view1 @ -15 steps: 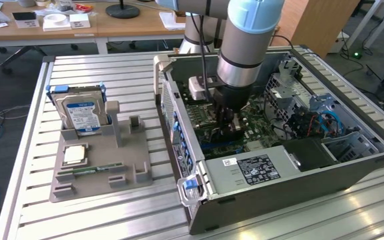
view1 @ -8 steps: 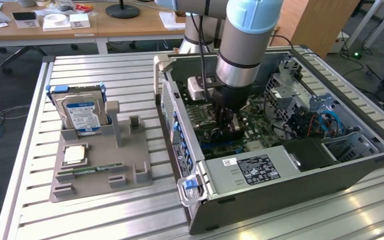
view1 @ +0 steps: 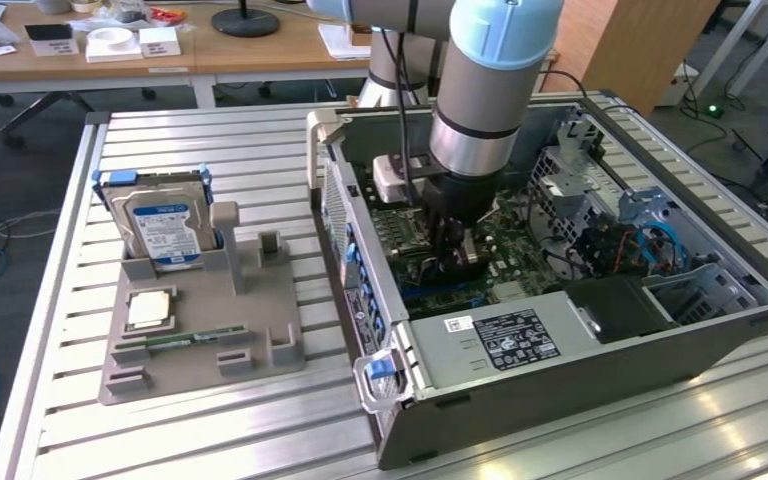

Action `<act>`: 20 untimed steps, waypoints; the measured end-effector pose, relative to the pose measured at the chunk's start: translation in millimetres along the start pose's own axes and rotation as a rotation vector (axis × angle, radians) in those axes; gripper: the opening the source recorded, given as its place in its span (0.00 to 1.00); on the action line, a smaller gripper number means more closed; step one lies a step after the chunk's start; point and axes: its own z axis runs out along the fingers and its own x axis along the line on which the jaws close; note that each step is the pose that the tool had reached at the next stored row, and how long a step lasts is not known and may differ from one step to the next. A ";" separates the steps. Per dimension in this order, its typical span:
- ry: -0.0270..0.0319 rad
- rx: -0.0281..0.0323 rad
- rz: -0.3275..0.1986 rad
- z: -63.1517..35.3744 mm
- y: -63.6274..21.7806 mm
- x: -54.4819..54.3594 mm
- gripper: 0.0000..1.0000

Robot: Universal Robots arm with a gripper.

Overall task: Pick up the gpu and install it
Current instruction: 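Insert the gpu into the slot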

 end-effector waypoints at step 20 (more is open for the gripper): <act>0.0000 -0.0004 0.000 -1.2 0.6 0.0 0.39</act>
